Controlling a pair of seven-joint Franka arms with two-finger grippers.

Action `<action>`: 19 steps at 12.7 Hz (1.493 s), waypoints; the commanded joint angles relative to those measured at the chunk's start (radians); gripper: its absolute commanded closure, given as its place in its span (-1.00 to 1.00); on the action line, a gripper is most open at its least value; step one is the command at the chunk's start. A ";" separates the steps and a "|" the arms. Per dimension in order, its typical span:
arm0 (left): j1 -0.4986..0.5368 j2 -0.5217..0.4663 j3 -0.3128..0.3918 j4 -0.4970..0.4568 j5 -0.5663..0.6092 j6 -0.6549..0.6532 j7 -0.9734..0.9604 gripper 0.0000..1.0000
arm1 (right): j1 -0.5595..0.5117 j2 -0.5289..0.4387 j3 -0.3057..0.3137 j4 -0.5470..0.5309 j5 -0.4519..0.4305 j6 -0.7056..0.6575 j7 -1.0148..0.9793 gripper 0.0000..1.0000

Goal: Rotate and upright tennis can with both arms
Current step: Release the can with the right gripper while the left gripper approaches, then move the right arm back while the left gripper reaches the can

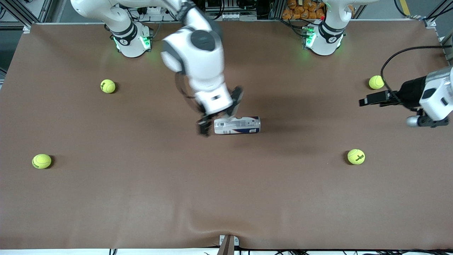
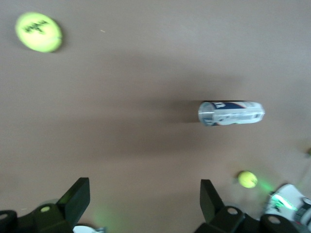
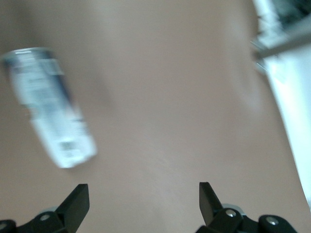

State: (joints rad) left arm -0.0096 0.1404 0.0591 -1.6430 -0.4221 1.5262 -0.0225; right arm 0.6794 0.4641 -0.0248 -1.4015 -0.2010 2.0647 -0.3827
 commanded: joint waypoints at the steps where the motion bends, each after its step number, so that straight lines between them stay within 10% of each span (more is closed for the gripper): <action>1: 0.025 0.082 -0.004 0.012 -0.120 -0.011 0.056 -1.00 | -0.148 -0.027 0.022 0.026 0.009 0.003 0.082 -1.00; 8: 0.160 0.359 -0.009 -0.035 -0.458 -0.070 0.459 -1.00 | -0.483 -0.186 0.023 0.021 0.150 -0.171 0.088 -1.00; 19: 0.151 0.332 -0.128 -0.400 -0.736 0.127 0.720 -1.00 | -0.753 -0.357 0.019 0.018 0.242 -0.701 0.279 -1.00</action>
State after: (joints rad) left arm 0.1413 0.5237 -0.0290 -1.9627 -1.1162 1.5822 0.6622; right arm -0.0663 0.1521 -0.0267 -1.3569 0.0271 1.3930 -0.2166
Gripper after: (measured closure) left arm 0.000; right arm 0.000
